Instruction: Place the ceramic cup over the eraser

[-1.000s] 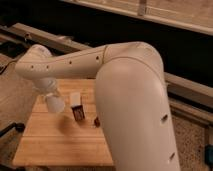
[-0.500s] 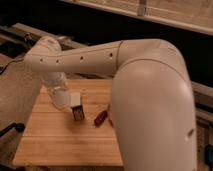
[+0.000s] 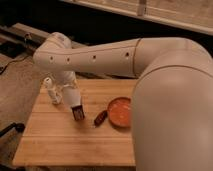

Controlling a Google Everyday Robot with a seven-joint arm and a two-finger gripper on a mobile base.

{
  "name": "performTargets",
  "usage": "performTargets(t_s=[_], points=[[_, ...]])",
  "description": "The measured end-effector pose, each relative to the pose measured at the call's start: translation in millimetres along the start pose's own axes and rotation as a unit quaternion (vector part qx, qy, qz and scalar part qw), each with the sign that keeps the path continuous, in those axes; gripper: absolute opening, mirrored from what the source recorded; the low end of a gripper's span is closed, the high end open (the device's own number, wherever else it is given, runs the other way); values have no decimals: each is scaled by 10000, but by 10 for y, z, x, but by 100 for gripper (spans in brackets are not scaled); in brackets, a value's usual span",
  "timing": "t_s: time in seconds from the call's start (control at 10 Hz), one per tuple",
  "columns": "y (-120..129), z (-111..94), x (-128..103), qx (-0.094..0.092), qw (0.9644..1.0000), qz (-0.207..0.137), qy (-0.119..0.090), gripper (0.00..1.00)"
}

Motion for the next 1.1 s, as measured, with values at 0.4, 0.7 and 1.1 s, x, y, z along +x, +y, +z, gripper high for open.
performTargets(t_s=[0.4,0.7,1.1], points=[[-179,120,253,-23,9997,172,142,2],[-167,254,397,-156,9992,248,259,2],[-21,480,544,-373,9978,297,457,2]])
